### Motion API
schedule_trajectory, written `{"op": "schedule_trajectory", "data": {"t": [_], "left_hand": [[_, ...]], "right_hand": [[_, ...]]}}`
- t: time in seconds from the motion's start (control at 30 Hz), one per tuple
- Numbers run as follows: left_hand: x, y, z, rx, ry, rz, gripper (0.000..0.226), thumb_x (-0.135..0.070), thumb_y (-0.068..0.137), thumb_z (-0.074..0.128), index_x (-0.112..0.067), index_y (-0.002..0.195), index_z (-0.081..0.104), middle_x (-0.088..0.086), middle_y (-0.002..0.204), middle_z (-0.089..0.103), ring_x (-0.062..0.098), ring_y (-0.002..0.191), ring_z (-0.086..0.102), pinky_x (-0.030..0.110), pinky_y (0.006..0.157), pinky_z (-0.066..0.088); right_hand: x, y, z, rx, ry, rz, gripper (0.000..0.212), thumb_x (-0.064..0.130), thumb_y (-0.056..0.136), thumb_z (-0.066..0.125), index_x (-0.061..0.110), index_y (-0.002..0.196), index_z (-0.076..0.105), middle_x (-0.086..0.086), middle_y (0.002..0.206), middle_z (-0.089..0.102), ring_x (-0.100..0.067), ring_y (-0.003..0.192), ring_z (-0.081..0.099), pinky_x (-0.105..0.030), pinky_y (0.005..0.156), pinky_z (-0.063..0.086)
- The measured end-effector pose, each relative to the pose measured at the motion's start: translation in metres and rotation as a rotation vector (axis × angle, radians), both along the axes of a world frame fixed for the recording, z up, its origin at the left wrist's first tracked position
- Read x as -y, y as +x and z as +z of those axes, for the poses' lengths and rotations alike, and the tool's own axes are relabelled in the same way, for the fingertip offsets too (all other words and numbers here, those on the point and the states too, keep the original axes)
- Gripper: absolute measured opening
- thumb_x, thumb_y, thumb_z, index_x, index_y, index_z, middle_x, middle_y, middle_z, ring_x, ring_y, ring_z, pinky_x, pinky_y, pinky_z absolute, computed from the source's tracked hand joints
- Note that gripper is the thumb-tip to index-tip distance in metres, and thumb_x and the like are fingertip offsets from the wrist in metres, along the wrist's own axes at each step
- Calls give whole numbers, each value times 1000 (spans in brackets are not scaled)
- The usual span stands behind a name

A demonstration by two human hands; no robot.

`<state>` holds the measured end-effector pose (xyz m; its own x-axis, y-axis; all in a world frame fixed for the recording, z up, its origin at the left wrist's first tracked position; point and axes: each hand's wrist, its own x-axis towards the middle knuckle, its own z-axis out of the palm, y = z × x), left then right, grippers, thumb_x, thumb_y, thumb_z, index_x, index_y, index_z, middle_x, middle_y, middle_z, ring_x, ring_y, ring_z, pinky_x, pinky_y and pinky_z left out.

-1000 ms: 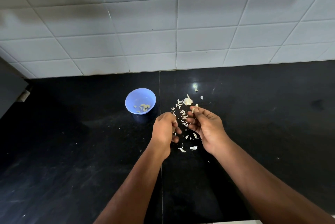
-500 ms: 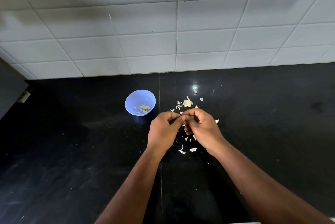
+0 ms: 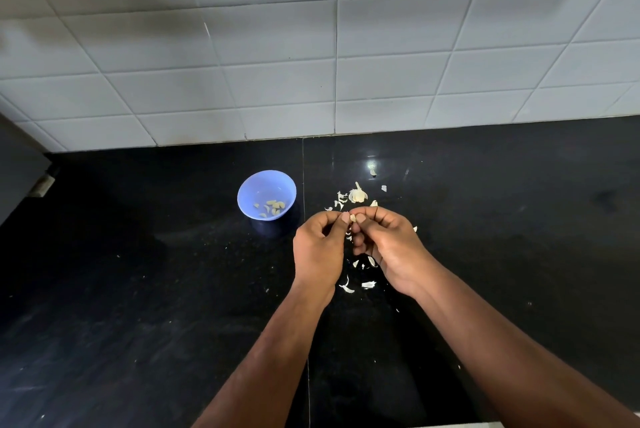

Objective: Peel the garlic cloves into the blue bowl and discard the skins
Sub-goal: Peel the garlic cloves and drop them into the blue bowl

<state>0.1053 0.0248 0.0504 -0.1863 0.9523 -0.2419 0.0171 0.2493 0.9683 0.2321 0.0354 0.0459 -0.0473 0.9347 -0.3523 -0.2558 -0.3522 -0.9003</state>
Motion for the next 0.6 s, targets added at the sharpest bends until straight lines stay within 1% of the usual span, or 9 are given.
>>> {"op": "schedule_trajectory", "data": {"t": [0.07,0.17,0.2,0.27,0.3,0.37,0.47,0.53,0.6], "left_hand": [[-2,1,0,4,-5,5,19,-17,103,68,-16,87,77,-4,78,76,5,72,69,33,77,62],[-3,0,0,-20,7,-1,23,-20,105,64,-20,86,77,-4,79,76,6,72,67,38,79,63],[-3,-1,1,-29,17,-14,23,-21,106,63,-22,87,78,-4,79,76,4,72,66,36,74,61],[-1,-2,3,-17,23,-49,19,-20,105,65,-24,94,80,-7,79,77,0,70,65,23,63,52],[0,-3,4,1,20,-60,15,-19,103,68,-25,99,80,-7,81,78,-1,71,66,18,62,49],[-1,-5,3,28,12,-51,11,-17,100,72,-25,102,81,-6,86,80,-1,73,68,13,60,47],[-2,-7,4,39,-6,2,7,-18,97,76,-22,100,81,-4,88,80,0,72,68,13,58,46],[-3,-8,6,74,-28,9,6,-17,97,76,-18,100,81,-5,81,78,0,66,64,14,55,45],[-4,-10,8,110,-65,-4,6,-18,98,75,-16,99,81,-6,72,74,4,60,58,19,49,41]], "right_hand": [[1,-1,0,-23,4,-13,20,4,105,56,0,113,74,-5,78,67,-11,64,60,-26,59,54],[1,-3,2,6,52,-42,19,3,104,58,6,111,76,-6,83,72,-12,69,64,-26,63,56],[1,-3,2,11,67,-62,19,3,104,59,9,111,76,-7,84,73,-13,70,65,-26,64,56],[0,-1,2,10,87,-92,21,2,103,61,10,115,75,-8,87,75,-13,73,68,-25,66,59],[0,0,2,13,96,-95,21,2,102,61,10,117,75,-9,88,76,-13,74,70,-25,68,59],[-1,2,2,35,111,-83,22,2,102,62,11,117,75,-11,89,77,-15,78,72,-26,73,61],[-1,2,1,84,132,-73,22,1,102,62,11,116,76,-13,94,78,-19,81,73,-31,78,63],[-1,2,2,104,134,-54,22,1,102,61,11,113,78,-13,95,78,-19,82,73,-32,78,63],[0,3,3,109,129,-28,22,2,102,61,12,110,79,-10,92,78,-19,81,73,-32,77,62]]}}
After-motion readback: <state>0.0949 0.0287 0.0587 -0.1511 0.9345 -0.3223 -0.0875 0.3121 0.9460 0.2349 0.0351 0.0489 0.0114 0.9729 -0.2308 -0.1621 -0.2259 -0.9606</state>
